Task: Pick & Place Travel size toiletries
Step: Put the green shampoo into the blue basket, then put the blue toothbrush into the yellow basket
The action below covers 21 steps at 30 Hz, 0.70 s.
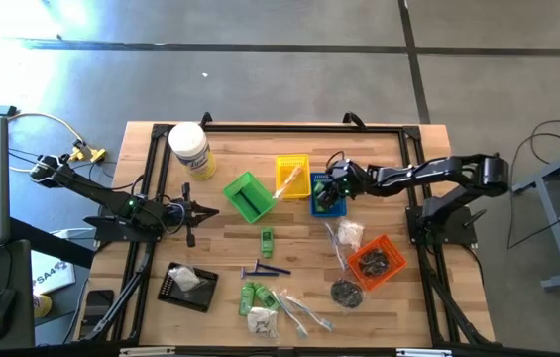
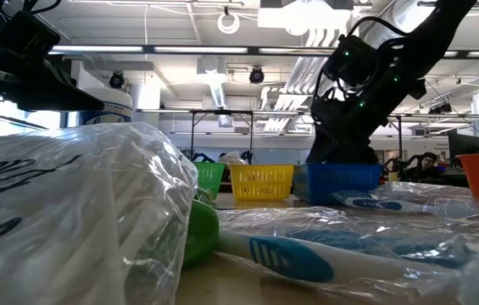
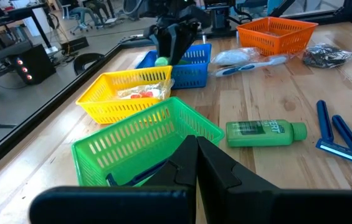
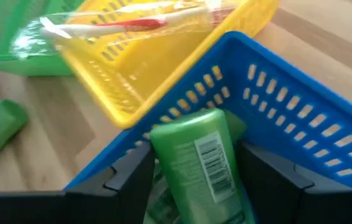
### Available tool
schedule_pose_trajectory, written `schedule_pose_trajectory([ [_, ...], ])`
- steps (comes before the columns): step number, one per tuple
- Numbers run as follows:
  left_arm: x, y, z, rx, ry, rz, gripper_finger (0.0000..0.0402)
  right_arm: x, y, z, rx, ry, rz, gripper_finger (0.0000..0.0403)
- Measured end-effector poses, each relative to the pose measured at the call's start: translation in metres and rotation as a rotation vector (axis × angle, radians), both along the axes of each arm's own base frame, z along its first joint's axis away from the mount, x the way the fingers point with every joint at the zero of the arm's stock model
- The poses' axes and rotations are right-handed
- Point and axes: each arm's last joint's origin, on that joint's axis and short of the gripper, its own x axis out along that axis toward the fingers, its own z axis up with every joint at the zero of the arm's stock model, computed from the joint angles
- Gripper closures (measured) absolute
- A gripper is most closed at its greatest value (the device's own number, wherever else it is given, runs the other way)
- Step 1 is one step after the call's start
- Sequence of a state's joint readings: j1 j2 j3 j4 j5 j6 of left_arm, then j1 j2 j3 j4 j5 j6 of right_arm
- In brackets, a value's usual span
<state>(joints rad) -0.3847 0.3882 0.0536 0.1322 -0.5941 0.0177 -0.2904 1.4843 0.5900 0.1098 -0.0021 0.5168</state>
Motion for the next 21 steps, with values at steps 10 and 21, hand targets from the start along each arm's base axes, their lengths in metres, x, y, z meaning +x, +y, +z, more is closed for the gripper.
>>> schedule_pose_trajectory([
  [10,0.0,0.0,0.0,0.001,0.003,0.0,0.0402,-0.011,0.007,0.049,-0.17,-0.179,0.083,0.0195],
  [21,0.0,0.0,-0.001,0.005,0.008,0.0,0.0402,-0.087,0.048,0.156,-0.52,-0.65,0.333,0.03],
])
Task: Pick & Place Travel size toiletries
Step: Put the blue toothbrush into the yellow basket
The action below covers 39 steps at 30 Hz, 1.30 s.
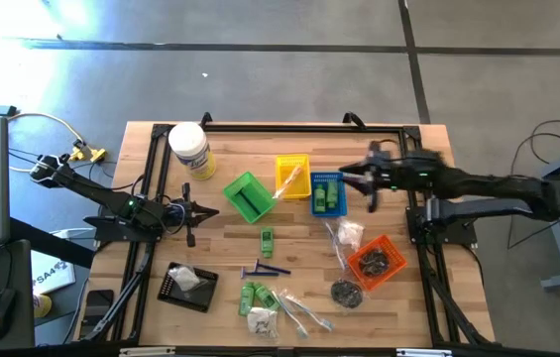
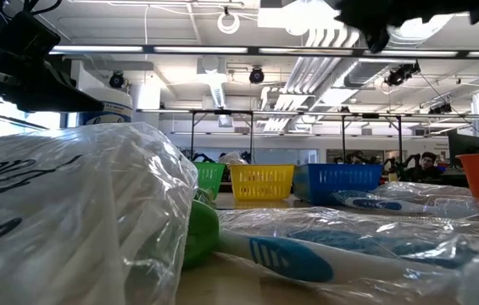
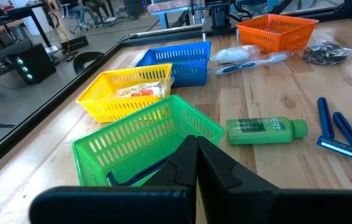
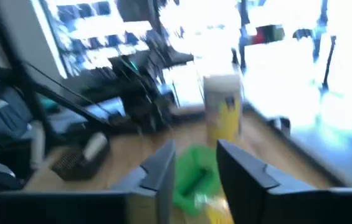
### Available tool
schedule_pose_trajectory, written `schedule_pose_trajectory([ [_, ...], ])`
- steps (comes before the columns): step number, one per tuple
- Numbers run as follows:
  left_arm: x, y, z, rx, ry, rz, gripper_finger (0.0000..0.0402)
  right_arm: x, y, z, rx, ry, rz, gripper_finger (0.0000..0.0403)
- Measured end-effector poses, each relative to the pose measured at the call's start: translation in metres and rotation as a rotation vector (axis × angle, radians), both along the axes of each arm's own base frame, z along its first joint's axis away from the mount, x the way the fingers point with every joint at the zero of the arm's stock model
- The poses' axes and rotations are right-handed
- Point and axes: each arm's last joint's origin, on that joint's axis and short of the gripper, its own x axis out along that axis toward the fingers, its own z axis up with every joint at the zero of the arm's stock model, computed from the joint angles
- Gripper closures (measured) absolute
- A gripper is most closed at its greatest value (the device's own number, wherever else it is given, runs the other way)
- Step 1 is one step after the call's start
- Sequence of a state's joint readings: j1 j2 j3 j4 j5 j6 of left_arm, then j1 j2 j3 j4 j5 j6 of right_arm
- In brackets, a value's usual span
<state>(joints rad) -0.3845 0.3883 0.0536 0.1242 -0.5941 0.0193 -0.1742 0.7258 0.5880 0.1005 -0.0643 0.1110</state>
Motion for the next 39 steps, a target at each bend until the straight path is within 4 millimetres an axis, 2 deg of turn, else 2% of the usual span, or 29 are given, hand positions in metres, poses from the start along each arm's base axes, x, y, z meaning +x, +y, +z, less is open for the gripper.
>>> schedule_pose_trajectory([
  [3,0.0,0.0,0.0,0.002,0.0,-0.001,0.0402,-0.022,0.008,0.011,-0.054,-0.061,0.048,0.034],
  [7,0.0,0.0,0.0,0.011,0.002,-0.002,0.0402,-0.043,0.017,0.014,-0.131,-0.067,0.09,0.039],
  [9,0.0,0.0,0.0,0.018,0.004,-0.003,0.0402,-0.048,0.02,0.012,-0.15,-0.06,0.111,0.0395],
  [15,0.0,0.0,0.0,0.027,0.004,-0.004,0.0402,-0.052,0.024,-0.018,-0.169,-0.193,0.161,0.0399],
  [24,0.0,0.0,0.0,-0.075,-0.016,0.014,0.0402,-0.059,0.025,-0.057,-0.14,-0.246,0.161,0.04],
  [39,0.0,0.0,0.001,-0.213,-0.053,0.038,0.0402,-0.056,0.025,-0.109,-0.094,-0.263,0.183,0.04],
])
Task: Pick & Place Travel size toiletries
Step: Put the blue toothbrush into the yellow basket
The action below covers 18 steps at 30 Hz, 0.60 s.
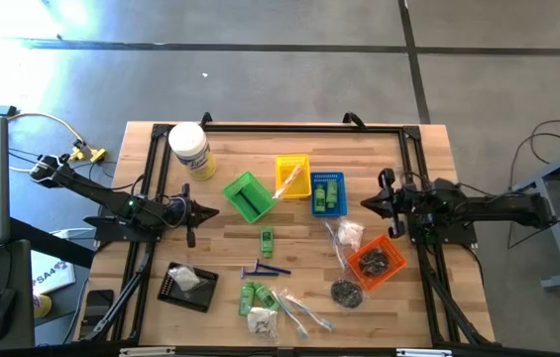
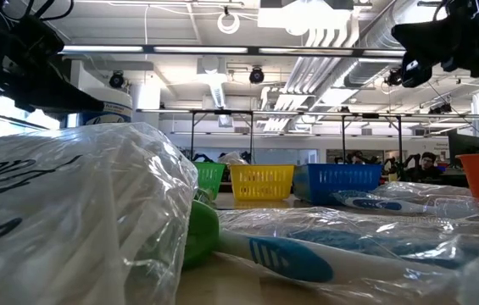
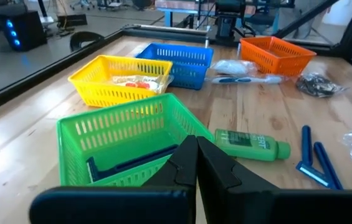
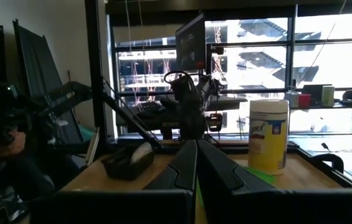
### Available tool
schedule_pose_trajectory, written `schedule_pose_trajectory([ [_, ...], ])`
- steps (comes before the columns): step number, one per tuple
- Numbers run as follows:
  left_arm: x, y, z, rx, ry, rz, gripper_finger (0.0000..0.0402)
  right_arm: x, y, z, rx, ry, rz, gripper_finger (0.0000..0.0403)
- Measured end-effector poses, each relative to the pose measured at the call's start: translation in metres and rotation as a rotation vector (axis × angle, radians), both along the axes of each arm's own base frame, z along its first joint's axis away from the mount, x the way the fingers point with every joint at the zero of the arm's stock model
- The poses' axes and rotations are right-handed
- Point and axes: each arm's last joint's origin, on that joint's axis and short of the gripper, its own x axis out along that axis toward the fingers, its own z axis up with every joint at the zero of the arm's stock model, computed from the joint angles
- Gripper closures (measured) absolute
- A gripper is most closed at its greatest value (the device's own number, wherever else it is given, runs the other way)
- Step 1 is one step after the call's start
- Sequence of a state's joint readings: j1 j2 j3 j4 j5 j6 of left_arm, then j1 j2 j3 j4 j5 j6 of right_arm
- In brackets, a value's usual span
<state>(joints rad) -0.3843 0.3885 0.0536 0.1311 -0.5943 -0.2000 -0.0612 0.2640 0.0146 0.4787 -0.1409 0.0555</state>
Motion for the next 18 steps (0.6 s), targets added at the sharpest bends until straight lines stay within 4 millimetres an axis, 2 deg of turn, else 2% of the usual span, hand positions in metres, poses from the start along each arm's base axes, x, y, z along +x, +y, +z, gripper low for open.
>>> schedule_pose_trajectory([
  [11,0.002,-0.001,0.014,-0.014,-0.124,-0.028,0.0402,0.0,0.003,-0.004,0.046,0.033,0.099,0.04],
  [15,0.009,-0.007,0.04,-0.012,-0.147,-0.134,0.0402,0.0,0.002,-0.005,0.055,0.044,0.094,0.04],
  [18,0.024,-0.015,0.062,0.012,-0.114,-0.182,0.0402,0.001,0.002,-0.005,0.06,0.044,0.073,0.04],
])
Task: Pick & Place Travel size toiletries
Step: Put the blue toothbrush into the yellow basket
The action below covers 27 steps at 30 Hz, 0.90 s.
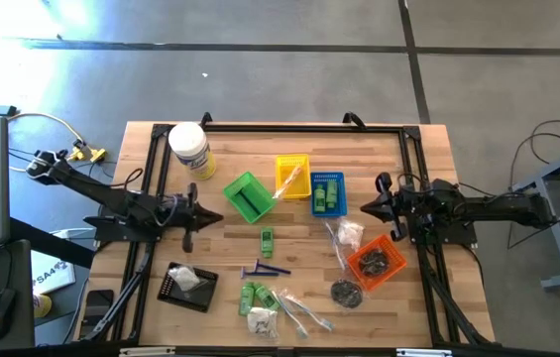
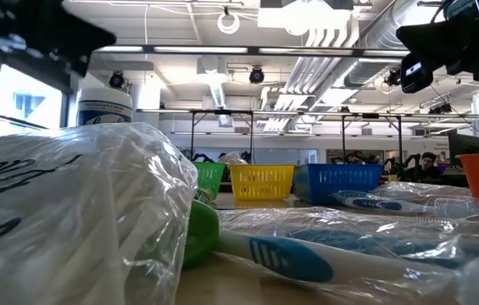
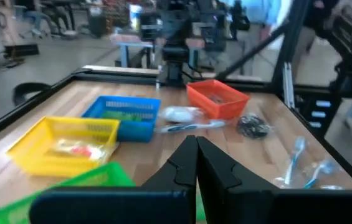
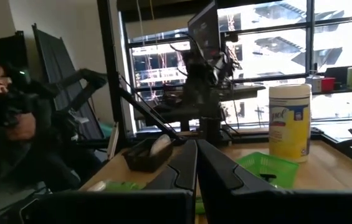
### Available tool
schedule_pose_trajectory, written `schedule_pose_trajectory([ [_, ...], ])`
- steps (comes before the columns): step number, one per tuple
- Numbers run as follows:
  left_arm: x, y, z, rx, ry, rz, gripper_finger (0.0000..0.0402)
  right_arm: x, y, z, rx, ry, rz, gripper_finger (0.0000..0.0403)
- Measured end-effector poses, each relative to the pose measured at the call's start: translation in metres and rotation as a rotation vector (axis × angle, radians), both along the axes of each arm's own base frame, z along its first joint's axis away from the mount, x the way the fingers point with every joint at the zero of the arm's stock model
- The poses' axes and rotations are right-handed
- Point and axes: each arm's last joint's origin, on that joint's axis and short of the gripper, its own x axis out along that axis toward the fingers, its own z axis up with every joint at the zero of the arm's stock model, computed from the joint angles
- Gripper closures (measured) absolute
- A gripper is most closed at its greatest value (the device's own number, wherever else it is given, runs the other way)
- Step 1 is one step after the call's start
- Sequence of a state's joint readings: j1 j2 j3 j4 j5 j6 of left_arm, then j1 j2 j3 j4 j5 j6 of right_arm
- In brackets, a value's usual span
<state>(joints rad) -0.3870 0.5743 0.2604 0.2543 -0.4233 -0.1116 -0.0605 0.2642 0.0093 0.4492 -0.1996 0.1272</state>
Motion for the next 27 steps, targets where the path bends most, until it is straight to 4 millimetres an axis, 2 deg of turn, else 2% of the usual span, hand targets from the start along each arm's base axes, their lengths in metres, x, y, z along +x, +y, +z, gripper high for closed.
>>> schedule_pose_trajectory([
  [4,0.036,-0.015,0.027,0.043,0.111,-0.017,0.0402,0.0,-0.001,-0.001,-0.001,0.008,-0.036,0.04],
  [9,0.096,-0.043,0.038,0.091,0.319,-0.119,0.0401,0.001,-0.002,-0.003,0.011,0.03,-0.072,0.04],
  [13,0.147,-0.066,0.037,0.108,0.497,-0.195,0.0384,0.001,-0.002,-0.004,0.016,0.037,-0.067,0.04],
  [17,0.194,-0.088,0.034,0.125,0.61,-0.287,0.034,0.001,-0.002,-0.004,0.017,0.04,-0.066,0.04],
  [22,0.242,-0.113,0.017,0.132,0.631,-0.467,0.027,0.001,-0.002,-0.005,0.018,0.043,-0.068,0.04],
  [27,0.28,-0.128,0.001,0.154,0.628,-0.484,0.0222,0.001,-0.002,-0.006,0.019,0.05,-0.066,0.04],
])
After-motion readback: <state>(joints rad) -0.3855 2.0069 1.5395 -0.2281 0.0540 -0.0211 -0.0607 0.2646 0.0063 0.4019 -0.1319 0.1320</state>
